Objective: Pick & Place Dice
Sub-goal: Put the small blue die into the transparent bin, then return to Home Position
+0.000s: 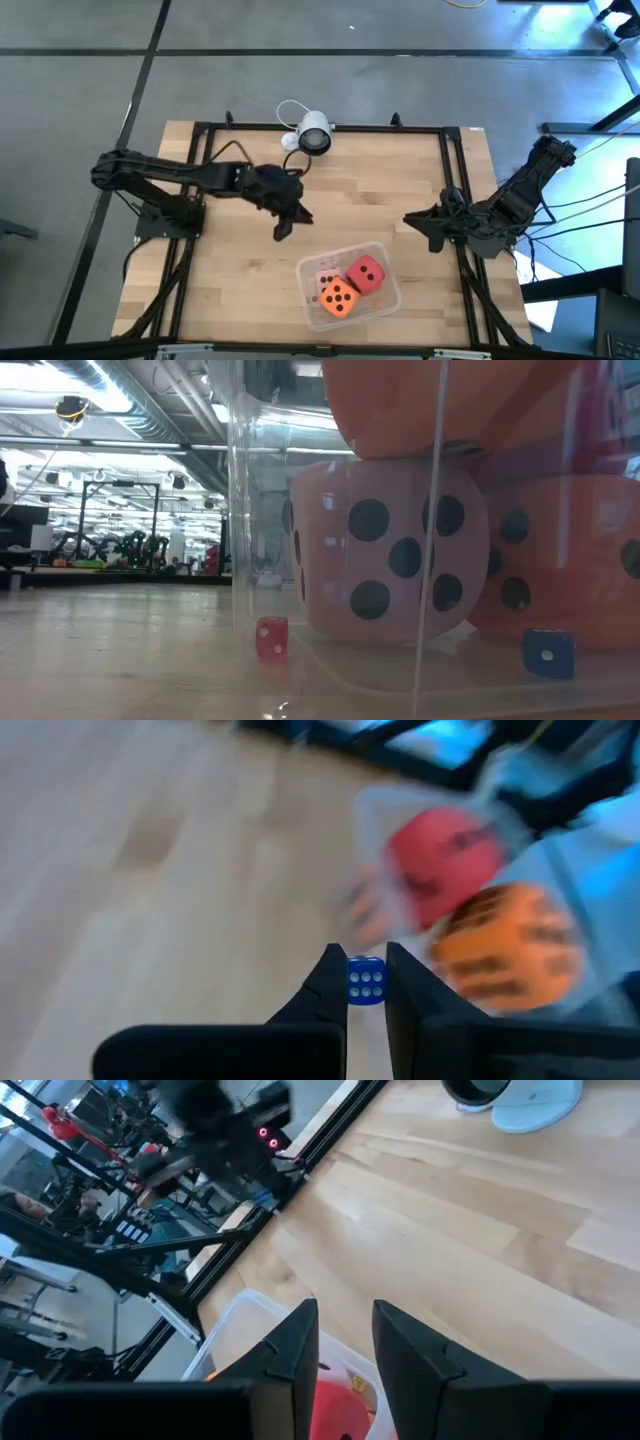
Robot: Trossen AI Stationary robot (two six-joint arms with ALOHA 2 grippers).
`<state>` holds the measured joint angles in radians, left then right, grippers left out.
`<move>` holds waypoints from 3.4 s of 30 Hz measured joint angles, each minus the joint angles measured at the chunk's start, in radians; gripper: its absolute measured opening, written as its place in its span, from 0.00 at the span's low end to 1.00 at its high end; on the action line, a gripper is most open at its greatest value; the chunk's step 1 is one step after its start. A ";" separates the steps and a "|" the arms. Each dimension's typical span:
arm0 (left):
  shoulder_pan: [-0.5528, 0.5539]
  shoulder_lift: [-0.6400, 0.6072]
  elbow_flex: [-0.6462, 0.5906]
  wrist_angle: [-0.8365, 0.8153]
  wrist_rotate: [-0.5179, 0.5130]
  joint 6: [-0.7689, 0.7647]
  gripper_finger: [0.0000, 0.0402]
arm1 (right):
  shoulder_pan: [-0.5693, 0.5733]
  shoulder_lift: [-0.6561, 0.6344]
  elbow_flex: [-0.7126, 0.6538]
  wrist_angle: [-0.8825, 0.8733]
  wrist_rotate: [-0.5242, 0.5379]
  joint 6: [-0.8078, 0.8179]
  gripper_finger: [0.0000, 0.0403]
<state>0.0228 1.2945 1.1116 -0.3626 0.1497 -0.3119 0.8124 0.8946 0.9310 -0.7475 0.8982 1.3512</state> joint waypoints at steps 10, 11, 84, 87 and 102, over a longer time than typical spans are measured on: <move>-0.241 0.045 0.002 0.261 -0.122 -0.086 0.03 | 0.000 0.042 0.000 0.001 0.037 0.011 0.24; -0.260 0.054 0.002 0.264 -0.138 -0.097 0.03 | 0.000 0.046 0.000 0.001 0.037 0.017 0.24; -0.433 0.265 0.001 0.436 -0.174 -0.206 0.03 | 0.000 0.100 0.000 0.060 0.078 0.030 0.24; -0.433 0.264 0.001 0.415 -0.197 -0.231 0.07 | 0.000 0.100 0.000 0.062 0.078 0.029 0.24; -0.428 0.261 0.001 0.416 -0.184 -0.254 0.43 | 0.000 0.100 0.000 0.076 0.070 0.028 0.24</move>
<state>-0.4054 1.5558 1.1126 0.0535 -0.0346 -0.5659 0.8124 0.9947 0.9310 -0.6719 0.9684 1.3796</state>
